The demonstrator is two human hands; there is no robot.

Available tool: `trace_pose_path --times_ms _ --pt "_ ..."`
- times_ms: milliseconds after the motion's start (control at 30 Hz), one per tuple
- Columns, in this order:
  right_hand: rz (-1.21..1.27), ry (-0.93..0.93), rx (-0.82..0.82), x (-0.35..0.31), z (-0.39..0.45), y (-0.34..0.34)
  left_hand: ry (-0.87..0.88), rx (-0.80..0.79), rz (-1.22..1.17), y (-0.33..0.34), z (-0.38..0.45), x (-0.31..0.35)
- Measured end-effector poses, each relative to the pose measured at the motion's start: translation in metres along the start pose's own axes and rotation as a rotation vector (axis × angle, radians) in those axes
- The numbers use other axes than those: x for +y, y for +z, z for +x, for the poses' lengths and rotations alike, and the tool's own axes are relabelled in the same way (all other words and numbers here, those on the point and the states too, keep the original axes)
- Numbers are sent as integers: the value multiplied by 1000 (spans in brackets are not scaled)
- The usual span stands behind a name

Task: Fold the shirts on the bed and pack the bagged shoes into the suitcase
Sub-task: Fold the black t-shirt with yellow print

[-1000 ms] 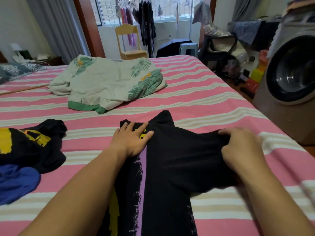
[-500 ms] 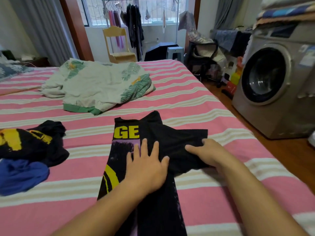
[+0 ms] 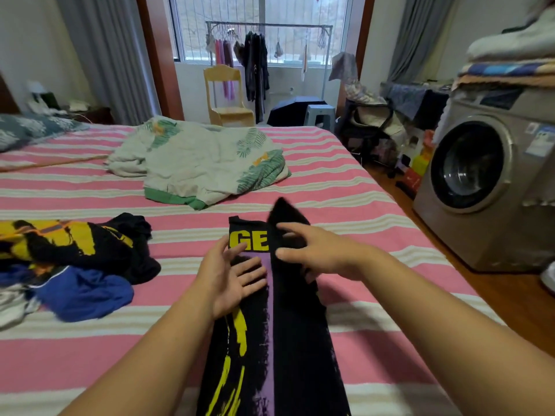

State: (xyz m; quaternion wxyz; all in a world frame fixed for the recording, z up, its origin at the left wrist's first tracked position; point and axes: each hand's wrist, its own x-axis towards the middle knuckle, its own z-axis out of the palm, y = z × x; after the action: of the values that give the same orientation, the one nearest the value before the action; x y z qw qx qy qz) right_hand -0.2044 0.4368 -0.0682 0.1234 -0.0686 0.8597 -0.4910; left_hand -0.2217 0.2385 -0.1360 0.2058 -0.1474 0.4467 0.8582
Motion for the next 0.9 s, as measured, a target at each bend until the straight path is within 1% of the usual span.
trace_pose_path --times_ms 33,67,133,167,200,233,267,333,367,433,500,633,700,767,833,867,900 --pt "-10 12 -43 -4 3 4 -11 0 -29 -6 3 -2" --pt "-15 24 4 -4 8 5 -9 -10 -70 -10 3 -7" --pt "-121 40 183 7 20 3 -4 -55 -157 -12 0 -18" --pt "-226 41 186 20 25 3 20 -87 -129 -10 -3 -21" --pt "-350 44 127 34 29 5 66 -85 -48 -7 -2 -23" --pt "-477 54 62 50 33 8 147 -51 70 -6 1 -26" --pt "-562 67 31 67 38 12 240 18 223 -6 3 -30" --pt "-599 112 73 83 49 17 399 160 597 -4 -3 -35" --pt "-571 129 131 85 57 17 441 178 796 -3 -8 -38" --pt "-498 170 225 82 78 14 467 131 1080 -8 -14 -49" --pt "-507 160 239 76 95 12 479 86 1200 -15 -15 -59" --pt "-699 69 164 76 120 6 448 -19 1200 -18 -11 -58" --pt "-706 64 204 78 128 0 400 -38 1262 -17 -9 -54" --pt "-666 87 248 78 131 -5 373 -55 1377 -15 -8 -47" --pt "-642 120 286 78 131 -9 327 -73 1564 -9 -2 -38" --pt "-633 126 323 79 132 -10 328 -62 1671 -5 3 -31" --pt "-628 117 395 78 131 -7 361 -16 1756 0 9 -24"
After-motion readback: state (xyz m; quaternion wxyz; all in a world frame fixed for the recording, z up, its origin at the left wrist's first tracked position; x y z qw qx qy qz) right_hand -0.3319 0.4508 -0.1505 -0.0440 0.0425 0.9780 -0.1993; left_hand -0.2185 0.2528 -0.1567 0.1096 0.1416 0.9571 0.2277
